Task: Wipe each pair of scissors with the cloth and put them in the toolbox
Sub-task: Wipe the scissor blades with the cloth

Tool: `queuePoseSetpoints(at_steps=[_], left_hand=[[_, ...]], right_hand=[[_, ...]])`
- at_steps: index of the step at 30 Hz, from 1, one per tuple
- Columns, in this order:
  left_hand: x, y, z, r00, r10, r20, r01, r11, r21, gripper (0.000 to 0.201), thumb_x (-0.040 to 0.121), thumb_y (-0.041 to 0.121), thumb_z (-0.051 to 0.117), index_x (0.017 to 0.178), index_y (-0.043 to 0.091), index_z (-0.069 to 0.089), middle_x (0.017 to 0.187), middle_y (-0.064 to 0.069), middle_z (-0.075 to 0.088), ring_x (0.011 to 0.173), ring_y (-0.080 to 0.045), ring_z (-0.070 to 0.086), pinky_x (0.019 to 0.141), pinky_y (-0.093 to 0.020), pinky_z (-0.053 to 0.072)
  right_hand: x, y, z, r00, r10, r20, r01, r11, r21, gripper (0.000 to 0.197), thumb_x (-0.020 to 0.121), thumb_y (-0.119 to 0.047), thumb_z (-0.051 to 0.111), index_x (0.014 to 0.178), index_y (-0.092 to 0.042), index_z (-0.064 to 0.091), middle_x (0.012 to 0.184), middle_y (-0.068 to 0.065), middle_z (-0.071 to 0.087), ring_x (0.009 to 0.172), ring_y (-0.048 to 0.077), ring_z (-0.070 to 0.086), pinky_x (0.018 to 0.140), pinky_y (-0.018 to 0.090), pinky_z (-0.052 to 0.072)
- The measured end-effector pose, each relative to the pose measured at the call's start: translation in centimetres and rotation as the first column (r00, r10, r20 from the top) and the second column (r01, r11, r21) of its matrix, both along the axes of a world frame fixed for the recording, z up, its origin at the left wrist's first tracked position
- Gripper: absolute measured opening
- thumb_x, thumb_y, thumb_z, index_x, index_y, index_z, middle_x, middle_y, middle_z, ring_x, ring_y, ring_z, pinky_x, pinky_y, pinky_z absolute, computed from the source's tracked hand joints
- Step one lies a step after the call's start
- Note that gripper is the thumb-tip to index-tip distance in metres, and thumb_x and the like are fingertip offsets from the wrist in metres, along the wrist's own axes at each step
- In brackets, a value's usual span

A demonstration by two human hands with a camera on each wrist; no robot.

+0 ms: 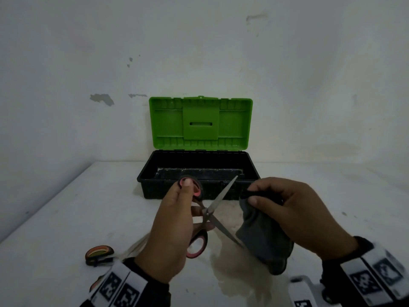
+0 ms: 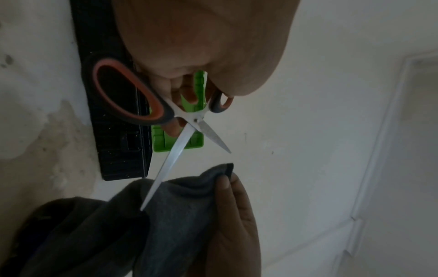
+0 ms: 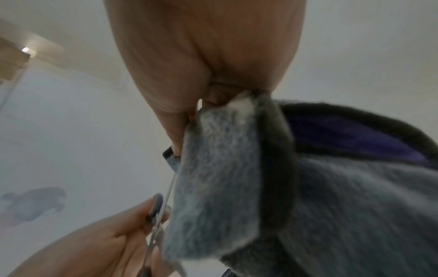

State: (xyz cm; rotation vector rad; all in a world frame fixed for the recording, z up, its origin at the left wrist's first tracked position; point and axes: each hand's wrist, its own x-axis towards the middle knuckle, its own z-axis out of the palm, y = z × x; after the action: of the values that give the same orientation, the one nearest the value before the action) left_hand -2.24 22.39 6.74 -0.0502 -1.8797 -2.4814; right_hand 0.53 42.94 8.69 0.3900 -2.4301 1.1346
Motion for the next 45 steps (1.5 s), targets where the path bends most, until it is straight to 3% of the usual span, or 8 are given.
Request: queuePoseSetpoints(at_steps=[6,17,22,30,33,40,42,45], left_hand=[[0.0,0.5,0.3,0.999,0.033,-0.035,-0.035,0.998,-0.057,0.03,0.097,0.049,0.039,0.104,0.03,0.061,0.099,-0.013,0.059,0.076,-0.021,0.058,0.051,-0.026,0.051],[-0.1,0.2,-0.3,0.974,-0.142,0.179,0.106,0.975,0.195,0.024,0.093,0.034,0.059,0.107,0.018,0.07,0.122,-0.009,0.06,0.105,-0.032,0.063,0.061,-0.034,0.057],[0.4,0.3,-0.7,0.971,-0.201,0.126,0.163,0.952,0.26,0.018,0.092,0.027,0.059,0.091,0.021,0.076,0.103,-0.006,0.069,0.094,-0.024,0.068,0.068,-0.036,0.059],[0.9,1.7,-1.3,0.999,-0.019,-0.027,0.023,0.99,0.138,0.02,0.098,0.03,0.051,0.101,0.026,0.07,0.074,0.011,0.069,0.064,-0.006,0.067,0.06,-0.034,0.055],[0.8,1.9,-1.2,0.995,0.058,-0.077,-0.05,0.992,0.112,0.02,0.099,0.026,0.052,0.097,0.021,0.071,0.074,-0.004,0.06,0.062,-0.011,0.06,0.055,-0.032,0.053],[0.5,1.7,-1.1,0.979,0.113,-0.17,-0.106,0.993,0.051,0.019,0.099,0.023,0.051,0.091,0.015,0.067,0.069,-0.012,0.055,0.064,-0.027,0.057,0.05,-0.028,0.053],[0.2,1.7,-0.9,0.977,0.115,-0.179,-0.107,0.993,0.056,0.019,0.099,0.021,0.051,0.091,0.012,0.066,0.07,-0.013,0.054,0.062,-0.021,0.056,0.049,-0.028,0.054],[0.0,1.6,-0.8,0.975,0.115,-0.19,-0.106,0.993,0.058,0.019,0.099,0.022,0.051,0.092,0.012,0.066,0.072,-0.015,0.054,0.065,-0.033,0.057,0.047,-0.024,0.05]], right_hand=[[1.0,-1.7,-0.6,0.996,0.089,-0.018,-0.088,0.992,0.088,0.039,0.083,-0.014,0.077,0.085,-0.052,0.065,0.098,-0.032,0.069,0.094,-0.011,0.063,0.078,0.001,0.042],[1.1,-1.5,-0.5,0.997,0.083,0.004,-0.083,0.995,0.061,0.026,0.085,-0.017,0.075,0.088,-0.042,0.072,0.091,-0.027,0.071,0.089,-0.007,0.066,0.074,0.002,0.043],[1.1,-1.7,-0.1,0.996,0.085,0.027,-0.087,0.995,0.05,0.027,0.084,-0.017,0.075,0.087,-0.044,0.073,0.091,-0.026,0.072,0.089,-0.006,0.066,0.075,0.004,0.045],[1.0,-4.1,-1.3,0.999,-0.033,0.014,0.032,0.997,0.071,0.026,0.082,-0.027,0.076,0.081,-0.047,0.06,0.078,-0.03,0.062,0.092,-0.014,0.058,0.076,0.0,0.044],[0.8,-5.0,-2.0,0.998,-0.065,-0.026,0.066,0.997,0.05,0.027,0.081,-0.031,0.076,0.079,-0.05,0.056,0.077,-0.029,0.061,0.094,-0.012,0.058,0.077,0.0,0.044],[-0.5,-5.2,-1.8,0.98,-0.191,-0.058,0.181,0.972,-0.148,0.017,0.078,-0.029,0.082,0.07,-0.026,0.067,0.065,-0.014,0.065,0.07,-0.002,0.062,0.059,0.006,0.044],[-0.9,-5.5,-1.8,0.977,-0.205,-0.065,0.192,0.968,-0.161,0.018,0.078,-0.028,0.082,0.069,-0.025,0.066,0.064,-0.015,0.065,0.069,-0.002,0.062,0.058,0.006,0.043],[-0.6,-6.1,-2.0,0.984,-0.169,-0.051,0.161,0.978,-0.135,0.018,0.079,-0.028,0.081,0.07,-0.026,0.065,0.064,-0.015,0.063,0.07,-0.003,0.062,0.059,0.006,0.044]])
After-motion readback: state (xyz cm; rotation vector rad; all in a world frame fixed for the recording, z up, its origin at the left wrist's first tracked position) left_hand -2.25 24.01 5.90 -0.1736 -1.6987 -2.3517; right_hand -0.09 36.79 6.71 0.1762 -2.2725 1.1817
